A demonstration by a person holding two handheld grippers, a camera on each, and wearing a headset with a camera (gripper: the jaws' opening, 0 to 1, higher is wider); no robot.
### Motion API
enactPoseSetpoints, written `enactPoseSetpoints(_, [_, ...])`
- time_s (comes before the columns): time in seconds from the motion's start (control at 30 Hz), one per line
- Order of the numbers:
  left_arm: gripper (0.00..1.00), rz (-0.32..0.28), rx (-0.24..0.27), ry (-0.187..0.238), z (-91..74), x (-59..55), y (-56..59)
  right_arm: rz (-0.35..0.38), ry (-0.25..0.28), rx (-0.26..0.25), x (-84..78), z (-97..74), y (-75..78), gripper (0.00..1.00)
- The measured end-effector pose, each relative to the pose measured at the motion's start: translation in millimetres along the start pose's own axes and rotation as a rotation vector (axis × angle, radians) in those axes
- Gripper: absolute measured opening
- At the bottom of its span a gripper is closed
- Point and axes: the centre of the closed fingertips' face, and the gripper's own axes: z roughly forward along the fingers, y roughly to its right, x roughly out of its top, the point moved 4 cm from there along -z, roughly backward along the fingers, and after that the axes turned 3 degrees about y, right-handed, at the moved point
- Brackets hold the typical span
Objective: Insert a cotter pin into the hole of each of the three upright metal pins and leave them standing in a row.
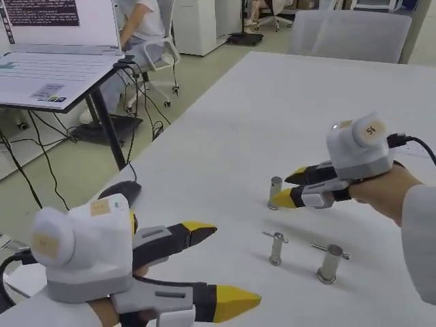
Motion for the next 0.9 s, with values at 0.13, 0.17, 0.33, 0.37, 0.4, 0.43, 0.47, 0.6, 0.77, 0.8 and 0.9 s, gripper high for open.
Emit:
enactPoseSetpoints(0.13, [0.73,-0.003,0.004,-0.003,-1.4,0.8,-2.4,-0.017,-0.007,0.0,4.4,8.5,-0.9,0.37])
enactPoseSetpoints(0.17, [0.73,-0.003,0.003,-0.003,-1.4,1.1,-2.6,-0.018,-0.013,0.001,5.0,11.0,-1.1,0.37])
enactPoseSetpoints(0.33, [0.73,-0.005,0.003,-0.006,-0.5,2.3,-4.6,-0.053,-0.041,-0.024,5.4,15.3,2.6,0.24])
enactPoseSetpoints(0.37, [0.73,-0.005,0.003,-0.007,-0.6,2.4,-4.8,-0.057,-0.04,-0.025,5.9,15.2,3.5,0.22])
enactPoseSetpoints(0.4, [0.73,-0.004,0.004,-0.007,-1.1,2.5,-5.0,-0.056,-0.04,-0.029,6.3,14.7,5.0,0.21])
enactPoseSetpoints(0.43, [0.73,-0.005,0.004,-0.008,-1.4,2.4,-5.4,-0.058,-0.04,-0.032,6.6,14.3,6.2,0.19])
enactPoseSetpoints(0.47, [0.73,-0.006,0.004,-0.008,-1.6,2.5,-5.6,-0.062,-0.042,-0.038,6.7,13.6,7.8,0.17])
enactPoseSetpoints(0.6, [0.73,-0.008,0.006,-0.008,-1.8,2.7,-6.9,-0.065,-0.047,-0.043,6.6,11.0,10.1,0.15])
enactPoseSetpoints(0.77, [0.72,-0.007,0.003,-0.007,-0.8,3.9,-5.9,-0.068,-0.05,-0.046,5.1,7.0,11.2,0.14])
enactPoseSetpoints(0.8, [0.72,-0.006,0.002,-0.007,-0.4,4.0,-5.9,-0.066,-0.05,-0.045,4.5,5.5,11.7,0.14])
enactPoseSetpoints(0.9, [0.72,-0.006,0.0,-0.007,0.6,4.0,-4.8,-0.064,-0.054,-0.039,-0.5,-1.4,12.0,0.13])
